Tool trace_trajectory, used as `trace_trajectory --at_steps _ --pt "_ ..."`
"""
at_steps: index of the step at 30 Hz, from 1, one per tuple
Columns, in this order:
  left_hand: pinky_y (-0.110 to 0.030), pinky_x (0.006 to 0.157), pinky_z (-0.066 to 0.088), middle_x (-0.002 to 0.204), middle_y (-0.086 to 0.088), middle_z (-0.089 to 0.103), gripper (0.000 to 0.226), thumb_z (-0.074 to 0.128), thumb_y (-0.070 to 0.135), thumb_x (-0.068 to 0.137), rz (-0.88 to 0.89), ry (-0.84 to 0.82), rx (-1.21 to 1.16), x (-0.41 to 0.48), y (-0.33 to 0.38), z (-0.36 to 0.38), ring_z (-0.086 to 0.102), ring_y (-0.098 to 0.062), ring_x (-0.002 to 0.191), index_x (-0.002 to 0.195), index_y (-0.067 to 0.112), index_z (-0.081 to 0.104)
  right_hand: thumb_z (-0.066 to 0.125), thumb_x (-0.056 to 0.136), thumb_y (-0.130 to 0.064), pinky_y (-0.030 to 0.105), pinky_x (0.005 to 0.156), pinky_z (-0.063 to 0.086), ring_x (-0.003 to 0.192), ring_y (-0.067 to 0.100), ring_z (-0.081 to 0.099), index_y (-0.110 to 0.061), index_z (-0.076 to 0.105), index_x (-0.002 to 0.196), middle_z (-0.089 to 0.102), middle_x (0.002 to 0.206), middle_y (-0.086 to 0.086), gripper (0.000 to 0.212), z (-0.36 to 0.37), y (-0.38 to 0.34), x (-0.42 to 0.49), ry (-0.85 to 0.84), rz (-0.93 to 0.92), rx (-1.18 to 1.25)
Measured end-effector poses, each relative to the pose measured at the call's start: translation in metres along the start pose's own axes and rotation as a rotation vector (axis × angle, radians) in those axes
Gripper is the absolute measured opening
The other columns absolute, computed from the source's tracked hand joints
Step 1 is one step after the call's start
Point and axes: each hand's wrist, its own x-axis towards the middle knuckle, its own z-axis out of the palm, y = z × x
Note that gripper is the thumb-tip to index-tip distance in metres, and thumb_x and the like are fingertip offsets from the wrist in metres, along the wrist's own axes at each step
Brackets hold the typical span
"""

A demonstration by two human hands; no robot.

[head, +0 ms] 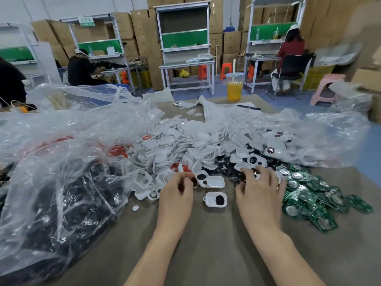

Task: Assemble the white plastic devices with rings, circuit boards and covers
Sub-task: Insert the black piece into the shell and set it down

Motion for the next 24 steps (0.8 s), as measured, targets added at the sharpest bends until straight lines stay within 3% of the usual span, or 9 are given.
trace_trajectory --at_steps 3,6,9,13,19,24 --pt "-0.022 0.060 0.046 0.077 0.015 0.070 0.032 0.050 0.022 0.099 -0.014 0.009 -0.028 -0.0008 0.0018 -0.0015 0.063 -0.016 0.069 0.093 0.049 0.065 0.050 0.098 -0.033 0.063 0.118 -0.004 0.151 0.047 0.008 -0.020 0.038 0.152 0.024 0.160 0.026 0.057 -0.0034 -0.0005 0.0023 -0.057 0.121 -0.090" --pt "-0.021 0.059 0.045 0.078 0.015 0.070 0.032 0.050 0.022 0.099 -0.019 0.008 -0.033 -0.0006 0.0015 -0.0021 0.062 -0.016 0.069 0.093 0.050 0.064 0.040 0.100 -0.037 0.061 0.120 0.003 0.150 0.048 0.009 -0.021 0.024 0.156 0.016 0.161 0.029 0.060 -0.0028 0.0014 0.0023 -0.160 0.223 -0.112" --pt "-0.022 0.060 0.046 0.076 0.015 0.070 0.033 0.050 0.022 0.099 -0.022 0.006 -0.031 0.0002 0.0015 -0.0021 0.062 -0.014 0.068 0.092 0.050 0.064 0.043 0.101 -0.032 0.053 0.120 0.013 0.144 0.040 0.027 -0.022 0.033 0.151 0.032 0.156 0.019 0.052 -0.0012 0.0039 0.0006 -0.126 0.189 -0.083" --pt "-0.022 0.059 0.046 0.075 0.016 0.069 0.031 0.050 0.021 0.099 -0.018 0.004 -0.028 0.0009 0.0011 -0.0014 0.061 -0.015 0.067 0.091 0.047 0.065 0.053 0.098 -0.019 0.045 0.107 0.032 0.126 0.032 0.045 -0.026 0.050 0.142 0.051 0.140 0.009 0.045 -0.0006 0.0064 -0.0009 -0.033 0.145 -0.014" --pt "-0.015 0.058 0.042 0.078 0.013 0.069 0.031 0.051 0.021 0.099 -0.010 -0.015 -0.006 0.0008 0.0000 -0.0011 0.060 -0.011 0.068 0.092 0.048 0.064 0.060 0.094 -0.016 0.044 0.092 0.038 0.108 0.031 0.051 -0.029 0.059 0.132 0.058 0.123 0.006 0.041 -0.0005 0.0076 -0.0020 0.024 0.140 0.045" --pt "-0.015 0.063 0.045 0.080 0.013 0.068 0.027 0.052 0.018 0.099 0.011 -0.017 0.033 -0.0018 0.0018 -0.0009 0.062 -0.008 0.075 0.092 0.040 0.067 0.061 0.093 -0.019 0.045 0.098 0.037 0.112 0.030 0.050 -0.027 0.062 0.127 0.055 0.123 0.006 0.035 0.0008 0.0086 -0.0016 0.051 0.136 0.090"
